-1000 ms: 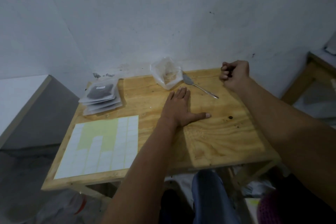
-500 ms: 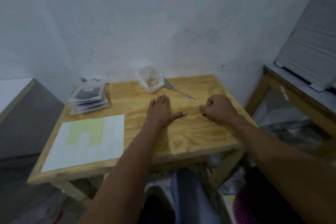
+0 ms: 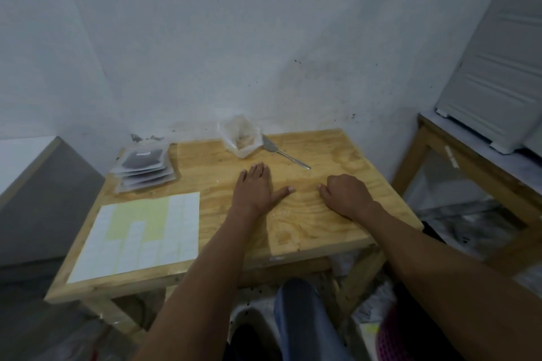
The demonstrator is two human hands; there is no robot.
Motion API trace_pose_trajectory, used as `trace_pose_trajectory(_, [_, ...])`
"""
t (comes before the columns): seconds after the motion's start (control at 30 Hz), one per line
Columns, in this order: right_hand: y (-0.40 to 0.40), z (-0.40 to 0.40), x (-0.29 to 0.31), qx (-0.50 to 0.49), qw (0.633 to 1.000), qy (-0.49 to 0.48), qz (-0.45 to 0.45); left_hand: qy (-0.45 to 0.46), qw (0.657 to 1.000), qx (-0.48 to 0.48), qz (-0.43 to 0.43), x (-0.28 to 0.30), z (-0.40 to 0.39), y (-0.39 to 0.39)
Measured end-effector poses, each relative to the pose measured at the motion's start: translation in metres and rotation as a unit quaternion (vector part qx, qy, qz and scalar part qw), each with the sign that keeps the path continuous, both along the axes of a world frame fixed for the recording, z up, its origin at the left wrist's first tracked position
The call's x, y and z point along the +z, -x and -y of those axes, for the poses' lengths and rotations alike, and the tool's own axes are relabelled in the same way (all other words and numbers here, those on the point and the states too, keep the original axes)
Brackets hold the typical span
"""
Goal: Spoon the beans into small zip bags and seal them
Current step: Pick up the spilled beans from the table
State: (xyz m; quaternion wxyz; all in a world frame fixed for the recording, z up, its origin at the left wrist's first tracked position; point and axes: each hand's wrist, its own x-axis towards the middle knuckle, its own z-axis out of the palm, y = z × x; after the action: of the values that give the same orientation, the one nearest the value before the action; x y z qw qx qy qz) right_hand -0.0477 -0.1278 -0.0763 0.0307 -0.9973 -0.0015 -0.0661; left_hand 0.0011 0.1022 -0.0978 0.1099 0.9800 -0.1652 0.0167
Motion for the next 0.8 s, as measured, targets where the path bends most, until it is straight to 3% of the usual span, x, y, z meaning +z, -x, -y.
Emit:
trace_pose_trajectory(0.1, [-0.008,0.003,-0.001,-0.026,0.997,-0.065,-0.032,0.004,1.0,-0.002,0.006,-0.001,0.0,0.0])
trace_pose_trajectory(0.2, [-0.018,-0.002,0.009,-0.105,0.959,-0.262,-0.014,0.011,1.0,-0.004,0.011,-0.002,0.0,0.0])
trace_pose_trajectory(0.23, [-0.022,-0.007,0.015,-0.149,0.918,-0.367,0.0,0.014,1.0,-0.003,0.016,-0.002,-0.001,-0.001])
trace_pose_trajectory(0.3, [-0.028,-0.016,0.026,-0.229,0.793,-0.564,0.027,0.023,1.0,-0.002,0.021,-0.004,-0.001,-0.002])
trace_pose_trajectory(0.37, [-0.036,-0.022,0.034,-0.244,0.672,-0.698,0.035,0.032,0.999,0.002,0.027,-0.006,-0.001,-0.004])
trace_pose_trajectory(0.47, [-0.048,-0.028,0.04,-0.207,0.536,-0.819,0.004,0.055,0.996,0.003,0.064,-0.005,-0.002,-0.007])
trace_pose_trajectory(0.57, [-0.061,-0.036,0.046,-0.195,0.442,-0.876,-0.009,0.152,0.982,0.029,0.105,0.004,-0.005,-0.013])
trace_pose_trajectory(0.67, [-0.076,-0.046,0.055,-0.202,0.401,-0.893,-0.001,0.242,0.944,0.145,0.171,0.017,-0.01,-0.027])
trace_pose_trajectory(0.8, [-0.1,-0.055,0.058,-0.214,0.404,-0.89,-0.007,0.312,0.901,0.261,0.149,0.03,-0.016,-0.057])
